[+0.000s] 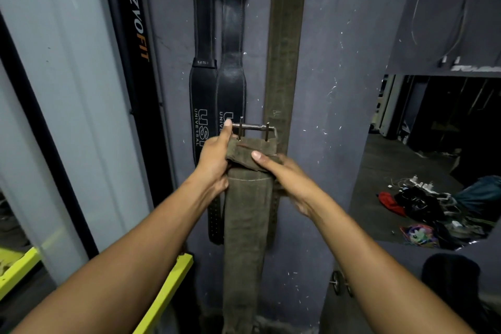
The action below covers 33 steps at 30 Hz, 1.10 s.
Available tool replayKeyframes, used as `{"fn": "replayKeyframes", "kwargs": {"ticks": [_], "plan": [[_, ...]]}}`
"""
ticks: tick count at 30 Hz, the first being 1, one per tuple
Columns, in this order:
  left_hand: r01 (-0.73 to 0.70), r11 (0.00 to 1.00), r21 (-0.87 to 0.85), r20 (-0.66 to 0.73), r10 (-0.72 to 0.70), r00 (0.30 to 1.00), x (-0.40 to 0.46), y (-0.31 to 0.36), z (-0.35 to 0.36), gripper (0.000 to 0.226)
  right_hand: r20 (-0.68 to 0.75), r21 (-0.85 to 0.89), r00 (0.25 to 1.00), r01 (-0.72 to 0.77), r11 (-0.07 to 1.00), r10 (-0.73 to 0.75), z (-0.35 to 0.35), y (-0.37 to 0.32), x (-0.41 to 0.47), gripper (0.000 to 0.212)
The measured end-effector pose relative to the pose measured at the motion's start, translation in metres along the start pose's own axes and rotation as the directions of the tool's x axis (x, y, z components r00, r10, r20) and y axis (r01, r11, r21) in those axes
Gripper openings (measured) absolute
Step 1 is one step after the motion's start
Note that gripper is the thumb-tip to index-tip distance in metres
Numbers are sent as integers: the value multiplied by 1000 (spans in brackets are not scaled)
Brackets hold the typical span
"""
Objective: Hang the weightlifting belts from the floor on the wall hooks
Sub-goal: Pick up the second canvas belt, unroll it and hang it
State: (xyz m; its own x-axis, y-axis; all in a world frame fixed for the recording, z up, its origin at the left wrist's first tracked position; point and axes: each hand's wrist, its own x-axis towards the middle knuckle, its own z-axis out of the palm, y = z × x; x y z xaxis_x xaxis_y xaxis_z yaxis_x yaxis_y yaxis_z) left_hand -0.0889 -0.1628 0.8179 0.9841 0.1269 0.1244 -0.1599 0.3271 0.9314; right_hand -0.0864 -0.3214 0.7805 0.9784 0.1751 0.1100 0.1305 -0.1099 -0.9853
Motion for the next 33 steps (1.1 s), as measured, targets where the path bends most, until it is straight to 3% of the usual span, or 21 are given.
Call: {"fn": "replayKeyframes", "kwargs": {"ticks": [1,2,5,8,11,14,18,22,26,28,30,33], "plan": [[-20,999,29,44,18,999,1,4,-2,56,122,37,992,-44,998,39,2,-1,-1,56],[-39,997,70,93,33,995,0,8,-4,55,156,27,987,-32,999,27,4,0,-2,48],[-106,985,135,290,63,955,1,13,-13,39,64,109,992,102,989,-110,12,0,4,36],[-151,973,176,362,78,929,-1,2,-29,29,-77,137,978,200,970,-191,17,-7,12,30],[-142,969,202,350,65,935,1,-25,-47,32,-245,72,933,287,955,-262,20,-19,23,26],[-117,972,204,290,54,955,-5,-61,-54,20,-376,-31,874,321,946,-309,21,-38,36,40],[-36,957,287,270,-45,962,-23,-119,-66,16,-412,-73,840,356,932,-353,15,-70,56,49],[49,927,372,275,-160,948,-26,-164,-86,17,-416,-71,830,379,923,-373,4,-101,71,42],[80,842,533,281,-266,922,-29,-193,-102,42,-445,-34,814,400,916,-372,-8,-129,79,29],[62,845,531,296,-253,921,-33,-182,-96,29,-458,32,827,382,924,-326,-15,-144,80,27],[34,902,430,316,-186,930,-30,-154,-80,2,-400,164,885,326,931,-239,-20,-155,77,21],[-41,977,207,307,-25,951,-11,-92,-47,22,-246,272,959,206,940,-139,-22,-157,69,13]]}}
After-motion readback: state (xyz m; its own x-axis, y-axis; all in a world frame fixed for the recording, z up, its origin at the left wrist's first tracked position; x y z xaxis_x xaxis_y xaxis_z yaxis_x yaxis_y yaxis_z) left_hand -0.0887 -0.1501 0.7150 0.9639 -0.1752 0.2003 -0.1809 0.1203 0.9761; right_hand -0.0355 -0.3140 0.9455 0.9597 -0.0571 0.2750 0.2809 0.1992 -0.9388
